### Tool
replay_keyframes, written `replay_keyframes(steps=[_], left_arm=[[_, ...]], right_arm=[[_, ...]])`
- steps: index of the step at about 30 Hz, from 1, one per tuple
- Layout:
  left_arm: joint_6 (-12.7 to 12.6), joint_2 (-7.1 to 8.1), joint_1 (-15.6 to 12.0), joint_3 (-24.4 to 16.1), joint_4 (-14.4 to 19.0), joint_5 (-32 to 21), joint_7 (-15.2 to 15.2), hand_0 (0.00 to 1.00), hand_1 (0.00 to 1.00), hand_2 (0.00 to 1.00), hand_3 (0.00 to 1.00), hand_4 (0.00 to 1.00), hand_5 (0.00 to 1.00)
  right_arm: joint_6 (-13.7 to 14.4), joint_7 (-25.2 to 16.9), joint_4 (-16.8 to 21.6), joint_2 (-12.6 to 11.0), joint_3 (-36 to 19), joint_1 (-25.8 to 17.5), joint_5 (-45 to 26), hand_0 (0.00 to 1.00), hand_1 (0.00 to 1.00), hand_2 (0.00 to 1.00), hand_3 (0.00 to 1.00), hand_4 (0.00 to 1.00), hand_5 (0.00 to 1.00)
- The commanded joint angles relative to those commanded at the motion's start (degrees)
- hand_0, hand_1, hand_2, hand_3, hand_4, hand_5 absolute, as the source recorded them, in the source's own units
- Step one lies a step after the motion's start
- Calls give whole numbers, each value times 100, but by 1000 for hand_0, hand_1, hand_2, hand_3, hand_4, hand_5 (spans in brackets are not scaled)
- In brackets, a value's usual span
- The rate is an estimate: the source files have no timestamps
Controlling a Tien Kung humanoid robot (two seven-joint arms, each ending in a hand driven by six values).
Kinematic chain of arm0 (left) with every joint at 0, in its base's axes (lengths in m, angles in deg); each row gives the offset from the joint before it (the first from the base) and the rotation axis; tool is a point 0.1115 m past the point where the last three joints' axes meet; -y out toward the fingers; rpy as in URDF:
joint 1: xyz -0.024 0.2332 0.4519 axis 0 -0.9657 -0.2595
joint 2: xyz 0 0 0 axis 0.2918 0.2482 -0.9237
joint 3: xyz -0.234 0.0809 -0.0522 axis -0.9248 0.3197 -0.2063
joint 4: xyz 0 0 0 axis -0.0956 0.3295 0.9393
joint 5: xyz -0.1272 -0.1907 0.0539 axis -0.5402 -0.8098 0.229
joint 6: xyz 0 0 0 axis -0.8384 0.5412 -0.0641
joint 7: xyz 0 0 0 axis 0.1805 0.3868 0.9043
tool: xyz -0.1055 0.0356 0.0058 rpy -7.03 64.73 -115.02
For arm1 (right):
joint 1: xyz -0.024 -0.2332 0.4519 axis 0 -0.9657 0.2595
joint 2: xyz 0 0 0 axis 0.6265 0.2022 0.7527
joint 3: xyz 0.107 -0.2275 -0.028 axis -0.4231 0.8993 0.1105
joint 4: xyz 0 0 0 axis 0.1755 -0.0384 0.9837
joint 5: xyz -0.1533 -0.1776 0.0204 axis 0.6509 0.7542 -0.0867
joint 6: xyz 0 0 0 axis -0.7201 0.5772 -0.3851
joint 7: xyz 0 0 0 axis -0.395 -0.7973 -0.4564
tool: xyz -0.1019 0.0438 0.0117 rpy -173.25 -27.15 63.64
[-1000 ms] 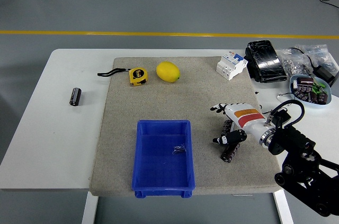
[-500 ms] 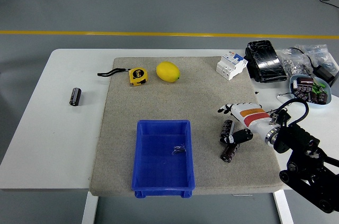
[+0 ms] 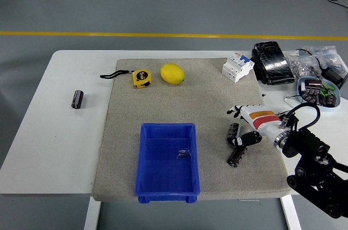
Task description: Pick up the battery,place it into the box
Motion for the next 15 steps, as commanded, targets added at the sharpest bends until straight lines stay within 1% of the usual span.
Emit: replay_keyframes(steps=[1, 2, 7, 8, 13, 14, 15], left_arm=[[-4, -2, 11, 4, -1, -7, 3, 682, 649, 677, 615, 618, 665], [-6, -3, 18, 10, -2, -15, 6, 681, 649, 677, 614, 620, 668], [-6, -10, 38, 12, -3, -14, 12, 681, 649, 677, 614, 620, 668], [-6, -10, 39, 14, -3, -17, 13, 681, 651, 678, 614, 618, 666], [0, -16, 39, 9, -2, -7, 14, 681, 651, 678, 614, 618, 666], [-1, -16, 39, 9, -2, -9, 14, 681, 651, 680, 614, 618, 666], [-1, -17, 40, 9, -2, -10, 15, 681, 651, 680, 614, 618, 666]], right_arm=[[22, -2, -13, 0, 0, 4, -4, 489, 556, 602, 731, 998, 241], [36, -5, -20, 1, 2, 6, -8, 350, 501, 552, 709, 998, 205], [84, -34, -52, 13, 14, 10, -34, 350, 501, 552, 709, 998, 205], [83, -37, -58, 13, 18, 9, -39, 294, 470, 525, 653, 998, 181], [85, -58, -76, 15, 20, 0, -59, 294, 470, 525, 653, 998, 181], [89, -61, -78, 13, 21, 0, -62, 260, 462, 523, 639, 998, 187], [92, -66, -79, 11, 22, 2, -66, 260, 462, 523, 639, 998, 187]])
